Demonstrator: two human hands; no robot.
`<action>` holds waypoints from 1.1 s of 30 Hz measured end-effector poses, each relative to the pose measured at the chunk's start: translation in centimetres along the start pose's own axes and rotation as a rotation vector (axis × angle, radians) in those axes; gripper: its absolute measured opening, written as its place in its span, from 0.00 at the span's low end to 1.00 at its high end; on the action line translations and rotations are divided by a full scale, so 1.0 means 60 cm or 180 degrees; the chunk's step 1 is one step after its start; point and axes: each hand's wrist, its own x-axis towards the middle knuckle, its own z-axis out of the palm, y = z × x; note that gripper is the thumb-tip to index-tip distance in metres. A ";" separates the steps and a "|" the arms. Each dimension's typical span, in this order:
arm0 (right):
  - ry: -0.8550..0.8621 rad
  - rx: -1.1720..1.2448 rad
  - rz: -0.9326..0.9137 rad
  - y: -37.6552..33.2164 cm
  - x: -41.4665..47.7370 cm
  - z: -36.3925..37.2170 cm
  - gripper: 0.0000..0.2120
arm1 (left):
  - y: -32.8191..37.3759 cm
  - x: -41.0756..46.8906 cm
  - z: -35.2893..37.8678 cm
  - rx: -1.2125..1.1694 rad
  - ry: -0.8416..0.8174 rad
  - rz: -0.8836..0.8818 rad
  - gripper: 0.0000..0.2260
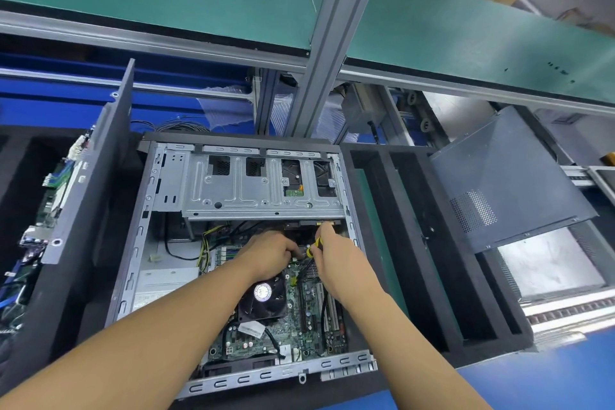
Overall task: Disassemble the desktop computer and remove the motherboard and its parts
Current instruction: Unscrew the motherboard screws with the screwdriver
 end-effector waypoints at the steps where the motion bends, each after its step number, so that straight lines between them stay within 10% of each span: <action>1: -0.0032 0.0001 -0.0011 -0.002 0.000 -0.003 0.08 | 0.001 0.000 -0.001 -0.0055 0.0000 -0.0010 0.17; 8: -0.0147 -0.0106 0.0200 -0.021 0.012 -0.021 0.17 | 0.010 -0.007 -0.004 -0.0247 -0.0007 0.0494 0.11; 15: -0.0343 -0.0428 -0.0372 -0.034 0.024 -0.025 0.02 | 0.016 -0.008 -0.009 -0.0843 0.0153 0.0599 0.16; 24: -0.0150 -0.0309 0.0093 -0.031 0.027 -0.051 0.18 | 0.022 -0.004 -0.003 -0.0637 0.0404 0.0524 0.03; 33: -0.0010 -0.0476 -0.0046 -0.031 0.027 -0.062 0.08 | 0.010 -0.008 0.005 -0.0934 0.0473 0.0529 0.15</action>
